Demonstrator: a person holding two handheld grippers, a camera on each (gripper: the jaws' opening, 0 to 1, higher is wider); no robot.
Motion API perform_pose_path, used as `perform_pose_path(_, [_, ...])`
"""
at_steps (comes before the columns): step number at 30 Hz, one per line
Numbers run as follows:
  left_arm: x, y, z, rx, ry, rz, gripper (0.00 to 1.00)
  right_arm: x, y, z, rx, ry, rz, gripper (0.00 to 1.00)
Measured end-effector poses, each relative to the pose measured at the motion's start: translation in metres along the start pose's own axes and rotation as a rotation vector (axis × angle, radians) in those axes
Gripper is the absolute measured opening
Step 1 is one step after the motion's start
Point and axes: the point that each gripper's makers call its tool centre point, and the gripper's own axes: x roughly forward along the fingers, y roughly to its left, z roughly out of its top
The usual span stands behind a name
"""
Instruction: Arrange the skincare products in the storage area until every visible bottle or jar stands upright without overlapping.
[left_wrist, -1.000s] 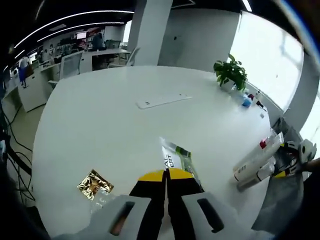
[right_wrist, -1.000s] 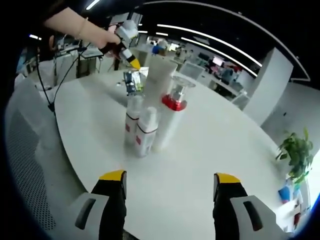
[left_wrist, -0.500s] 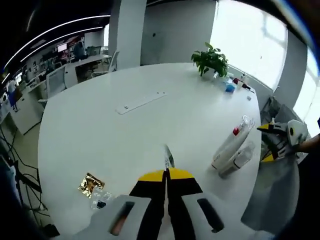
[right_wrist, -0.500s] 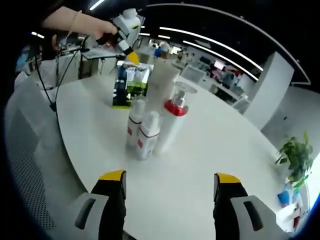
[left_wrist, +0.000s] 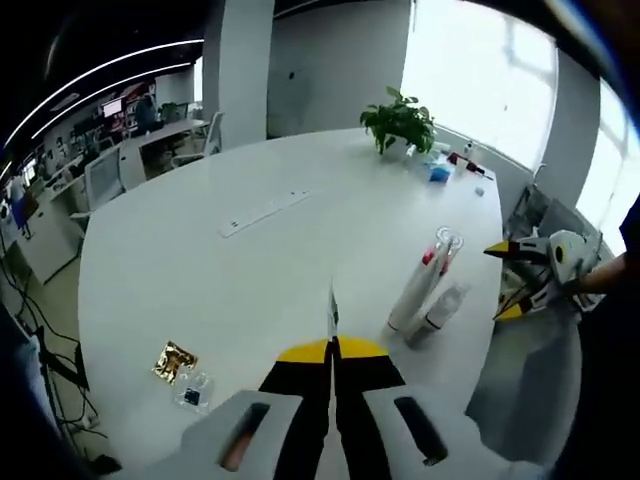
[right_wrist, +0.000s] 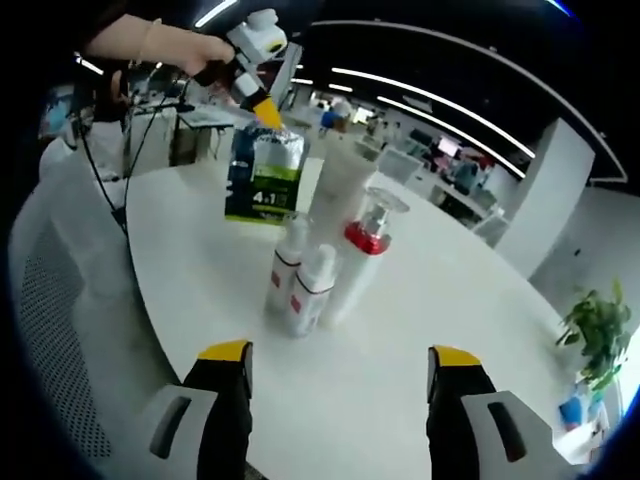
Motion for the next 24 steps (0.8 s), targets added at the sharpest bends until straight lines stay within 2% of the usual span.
perform_pose_path(4, [-0.013,-0.017,0.000,0.013,-0.004,-0.034,0.00,0.003,0.001,-0.002,-0.003,-0.004,0.006,0.76])
perform_pose_path(7, [-0.025,-0.037,0.000,0.045,0.001,-0.059,0.00,0.004,0.003,-0.003,-0.005,-0.002,0.015,0.76])
perform_pose_path(9, [-0.028,-0.035,-0.001,0.056,0.007,-0.064,0.00,0.005,0.004,-0.003,-0.010,-0.007,0.021,0.76])
perform_pose_path(13, [-0.040,-0.062,0.002,0.068,-0.006,-0.103,0.00,0.006,0.007,-0.003,-0.015,-0.008,0.032,0.76])
perform_pose_path(15, [-0.043,-0.070,0.004,0.085,-0.014,-0.131,0.00,0.006,0.008,-0.003,-0.013,-0.010,0.039,0.75])
perform_pose_path(17, [-0.048,-0.087,0.006,0.130,-0.019,-0.186,0.00,0.006,0.008,-0.002,-0.011,-0.012,0.043,0.75])
perform_pose_path(18, [-0.051,-0.105,0.008,0.134,-0.024,-0.221,0.00,0.006,0.009,-0.002,-0.005,-0.014,0.048,0.75])
perform_pose_path(21, [-0.051,-0.110,0.009,0.133,-0.028,-0.243,0.00,0.004,0.009,-0.001,0.029,-0.020,0.064,0.74])
perform_pose_path(24, [-0.061,-0.126,0.010,0.136,-0.032,-0.276,0.00,0.002,0.016,0.002,0.038,-0.035,0.113,0.72])
